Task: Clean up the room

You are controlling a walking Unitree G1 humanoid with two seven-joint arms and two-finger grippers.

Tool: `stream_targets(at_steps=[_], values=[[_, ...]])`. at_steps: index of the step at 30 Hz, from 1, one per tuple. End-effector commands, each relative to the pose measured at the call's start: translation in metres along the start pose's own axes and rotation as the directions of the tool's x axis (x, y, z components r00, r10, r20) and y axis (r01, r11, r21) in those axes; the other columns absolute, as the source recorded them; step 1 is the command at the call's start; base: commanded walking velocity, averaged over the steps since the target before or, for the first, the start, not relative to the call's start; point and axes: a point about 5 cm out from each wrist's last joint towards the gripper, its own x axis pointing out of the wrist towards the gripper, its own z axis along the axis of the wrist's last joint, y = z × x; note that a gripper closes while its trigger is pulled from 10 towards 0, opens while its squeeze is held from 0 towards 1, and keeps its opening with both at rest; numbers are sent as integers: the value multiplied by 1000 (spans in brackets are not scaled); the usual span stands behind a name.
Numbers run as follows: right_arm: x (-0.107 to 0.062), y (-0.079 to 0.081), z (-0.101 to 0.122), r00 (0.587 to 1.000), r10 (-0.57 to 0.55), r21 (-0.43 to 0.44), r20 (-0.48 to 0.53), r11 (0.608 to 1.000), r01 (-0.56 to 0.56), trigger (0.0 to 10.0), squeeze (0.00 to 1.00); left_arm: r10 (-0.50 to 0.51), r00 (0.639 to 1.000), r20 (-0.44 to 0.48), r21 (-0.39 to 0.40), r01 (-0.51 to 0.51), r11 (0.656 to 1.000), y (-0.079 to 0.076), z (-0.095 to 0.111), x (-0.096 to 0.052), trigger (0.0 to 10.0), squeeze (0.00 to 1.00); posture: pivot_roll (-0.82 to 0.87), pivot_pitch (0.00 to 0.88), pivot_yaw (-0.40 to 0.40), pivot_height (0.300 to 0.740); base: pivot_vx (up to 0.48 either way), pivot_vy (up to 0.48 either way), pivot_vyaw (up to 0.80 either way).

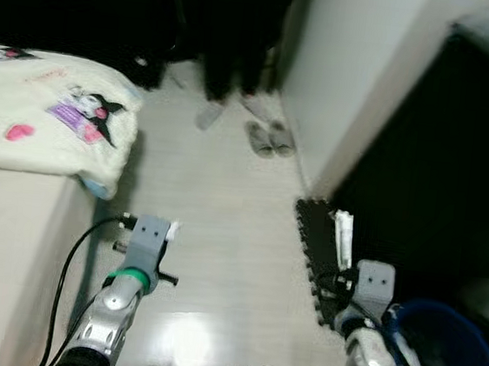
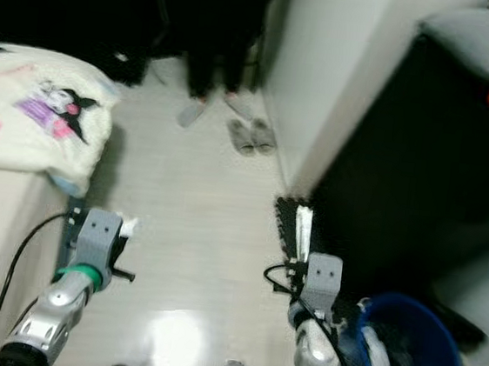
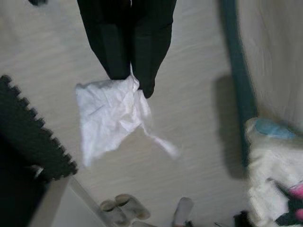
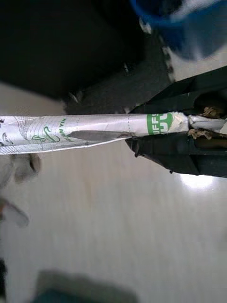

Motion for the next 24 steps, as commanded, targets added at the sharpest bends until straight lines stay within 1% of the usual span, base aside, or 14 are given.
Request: stream_targets(at_steps=[1,14,16,24], values=[[-1,-1,-3,1000,3,-10,-13,1000,-3,10000,0,0,999,-39,-10,-1,1000,-3,-11,-5,10000,0,45,34,-2,727,-394,0,0],[-1,-2,-3,1000,5,-14,-13,1000,-5,10000,0,1,999,-41,-12,-1,1000,-4,-12,-5,10000,0,45,34,-5,727,-395,0,0],[0,-2,-3,1000,3,-8,-16,1000,-3,10000,0,1,999,-38,-19,-2,1000,-4,-12,-5,10000,0,45,34,-5,727,-324,0,-675],[0,-3,-2,1000,-1,-4,-16,1000,1,10000,0,-2,999,-35,-19,1,1000,-4,-10,-4,10000,0,43,30,-4,727,0,0,-788]])
